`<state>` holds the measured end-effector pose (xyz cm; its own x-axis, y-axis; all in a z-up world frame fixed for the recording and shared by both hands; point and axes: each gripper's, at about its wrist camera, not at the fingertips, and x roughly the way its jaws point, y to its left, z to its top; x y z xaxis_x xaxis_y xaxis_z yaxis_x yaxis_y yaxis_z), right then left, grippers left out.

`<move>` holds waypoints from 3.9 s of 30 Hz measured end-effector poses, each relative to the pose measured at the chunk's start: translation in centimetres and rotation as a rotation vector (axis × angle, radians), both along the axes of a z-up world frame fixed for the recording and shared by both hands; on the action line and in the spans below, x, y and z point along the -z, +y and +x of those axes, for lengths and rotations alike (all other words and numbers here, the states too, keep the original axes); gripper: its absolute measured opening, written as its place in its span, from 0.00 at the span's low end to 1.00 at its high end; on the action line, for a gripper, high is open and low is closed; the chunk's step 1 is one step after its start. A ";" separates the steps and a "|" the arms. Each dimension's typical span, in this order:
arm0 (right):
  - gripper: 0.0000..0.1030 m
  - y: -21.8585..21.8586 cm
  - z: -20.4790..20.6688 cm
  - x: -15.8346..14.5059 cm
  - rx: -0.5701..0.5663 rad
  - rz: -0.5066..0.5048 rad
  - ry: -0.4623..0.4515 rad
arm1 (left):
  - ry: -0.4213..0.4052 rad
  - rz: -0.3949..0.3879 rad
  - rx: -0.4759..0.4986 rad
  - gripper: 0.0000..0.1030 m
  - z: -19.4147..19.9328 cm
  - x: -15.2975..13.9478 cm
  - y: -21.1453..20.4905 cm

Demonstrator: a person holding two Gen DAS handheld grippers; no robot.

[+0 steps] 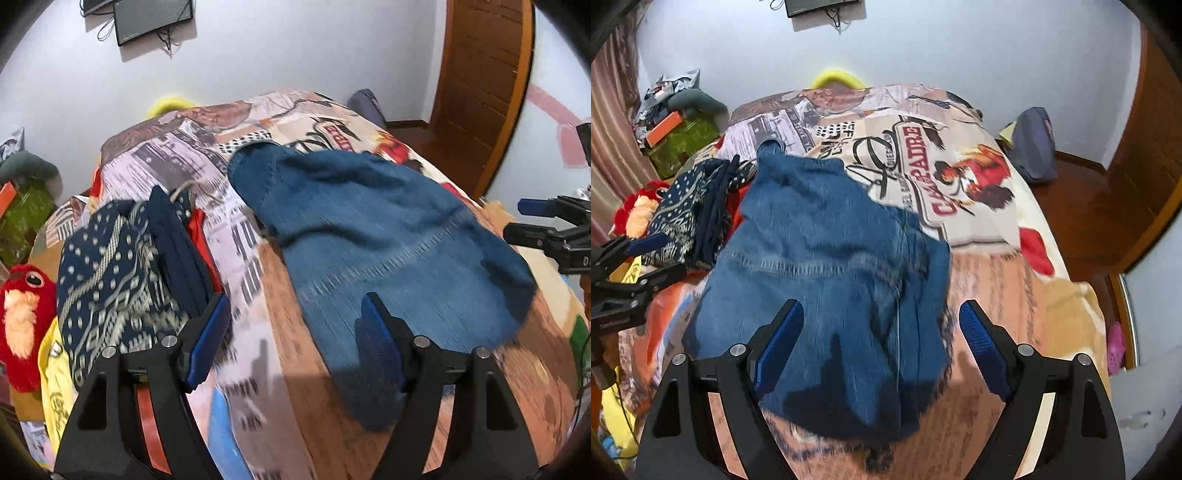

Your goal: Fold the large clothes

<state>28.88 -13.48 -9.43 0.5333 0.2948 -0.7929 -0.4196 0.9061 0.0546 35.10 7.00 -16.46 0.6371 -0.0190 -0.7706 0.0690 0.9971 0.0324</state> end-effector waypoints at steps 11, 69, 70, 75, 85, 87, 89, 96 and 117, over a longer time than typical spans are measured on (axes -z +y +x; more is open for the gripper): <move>0.81 1.4 9.3 4.3 0.007 0.000 0.122 | 0.091 -0.136 -0.095 0.70 9.9 4.4 3.7; 1.00 -3.3 10.3 11.6 -0.011 0.337 0.483 | 0.347 -0.563 -0.022 0.76 8.2 8.9 2.8; 1.00 -3.2 10.4 11.6 -0.023 0.341 0.480 | 0.348 -0.573 -0.016 0.78 8.4 9.1 2.8; 0.94 -2.7 10.7 11.7 -0.056 0.392 0.486 | 0.344 -0.645 -0.025 0.80 9.0 10.1 3.1; 0.49 -1.8 9.2 9.6 -0.013 0.409 0.472 | 0.301 -0.620 -0.022 0.60 7.1 8.6 2.2; 0.43 -1.7 8.8 8.5 0.002 0.425 0.469 | 0.291 -0.639 -0.022 0.51 6.6 7.4 2.0; 0.39 -1.6 8.3 7.5 0.010 0.428 0.459 | 0.271 -0.655 -0.013 0.45 6.1 6.1 2.0; 0.36 0.4 5.3 2.6 -0.026 0.385 0.365 | 0.167 -0.570 0.028 0.36 2.8 0.4 1.5; 0.35 16.7 3.9 -6.1 -0.246 0.500 0.202 | -0.148 -0.472 -0.090 0.34 -3.6 -13.6 18.8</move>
<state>32.76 3.20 -3.35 0.2548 0.7549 -0.6043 -0.5508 0.6269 0.5509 31.48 25.78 -2.90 0.7538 -0.2833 -0.5929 0.0102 0.9072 -0.4205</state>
